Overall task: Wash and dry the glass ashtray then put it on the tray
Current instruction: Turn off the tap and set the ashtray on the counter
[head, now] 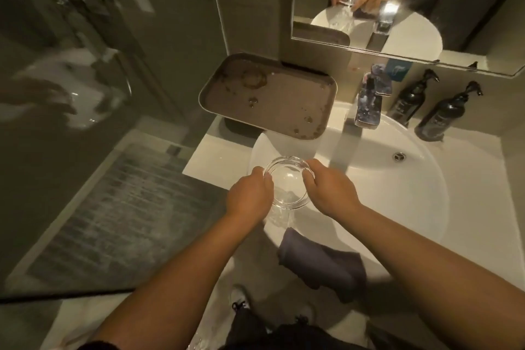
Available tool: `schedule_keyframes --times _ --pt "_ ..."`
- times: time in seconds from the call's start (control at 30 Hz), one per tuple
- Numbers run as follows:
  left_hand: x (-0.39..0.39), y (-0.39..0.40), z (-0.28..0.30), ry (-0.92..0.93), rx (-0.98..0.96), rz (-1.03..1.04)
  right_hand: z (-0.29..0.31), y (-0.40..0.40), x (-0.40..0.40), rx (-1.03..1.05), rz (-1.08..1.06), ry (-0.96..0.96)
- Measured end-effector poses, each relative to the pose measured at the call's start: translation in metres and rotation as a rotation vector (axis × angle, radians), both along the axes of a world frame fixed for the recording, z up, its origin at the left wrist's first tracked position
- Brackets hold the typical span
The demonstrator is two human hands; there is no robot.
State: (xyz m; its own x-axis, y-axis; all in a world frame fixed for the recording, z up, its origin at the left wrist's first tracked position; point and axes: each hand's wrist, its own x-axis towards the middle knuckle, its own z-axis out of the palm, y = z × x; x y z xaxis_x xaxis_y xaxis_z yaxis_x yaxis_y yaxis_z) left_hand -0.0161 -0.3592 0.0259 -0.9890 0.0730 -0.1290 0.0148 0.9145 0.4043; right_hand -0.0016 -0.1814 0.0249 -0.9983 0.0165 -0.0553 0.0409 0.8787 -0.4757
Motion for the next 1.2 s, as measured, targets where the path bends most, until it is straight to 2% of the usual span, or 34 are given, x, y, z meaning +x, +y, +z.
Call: schedule_keyframes --times 0.07,0.2,0.27,0.47,0.7,0.97,1.2 --pt "-0.005 -0.016 0.002 -0.006 0.018 0.016 0.001 -0.017 -0.01 0.004 0.004 -0.006" --pt "-0.015 -0.048 0.01 -0.003 0.248 0.061 0.003 -0.056 -0.036 -0.043 -0.027 -0.018" --pt "-0.022 -0.067 0.011 0.024 0.289 0.084 0.002 -0.077 -0.05 -0.067 -0.027 -0.028" --pt "-0.059 -0.125 -0.006 0.023 0.091 0.107 -0.011 -0.137 -0.095 -0.017 -0.012 -0.077" --pt "-0.111 -0.165 -0.046 -0.059 -0.043 0.108 -0.031 -0.183 -0.148 0.225 0.066 -0.234" --pt "-0.127 -0.164 -0.089 -0.135 -0.073 0.138 -0.051 -0.193 -0.175 0.44 0.173 -0.341" --pt "-0.126 -0.166 -0.097 -0.137 -0.089 0.141 -0.065 -0.19 -0.178 0.409 0.19 -0.354"
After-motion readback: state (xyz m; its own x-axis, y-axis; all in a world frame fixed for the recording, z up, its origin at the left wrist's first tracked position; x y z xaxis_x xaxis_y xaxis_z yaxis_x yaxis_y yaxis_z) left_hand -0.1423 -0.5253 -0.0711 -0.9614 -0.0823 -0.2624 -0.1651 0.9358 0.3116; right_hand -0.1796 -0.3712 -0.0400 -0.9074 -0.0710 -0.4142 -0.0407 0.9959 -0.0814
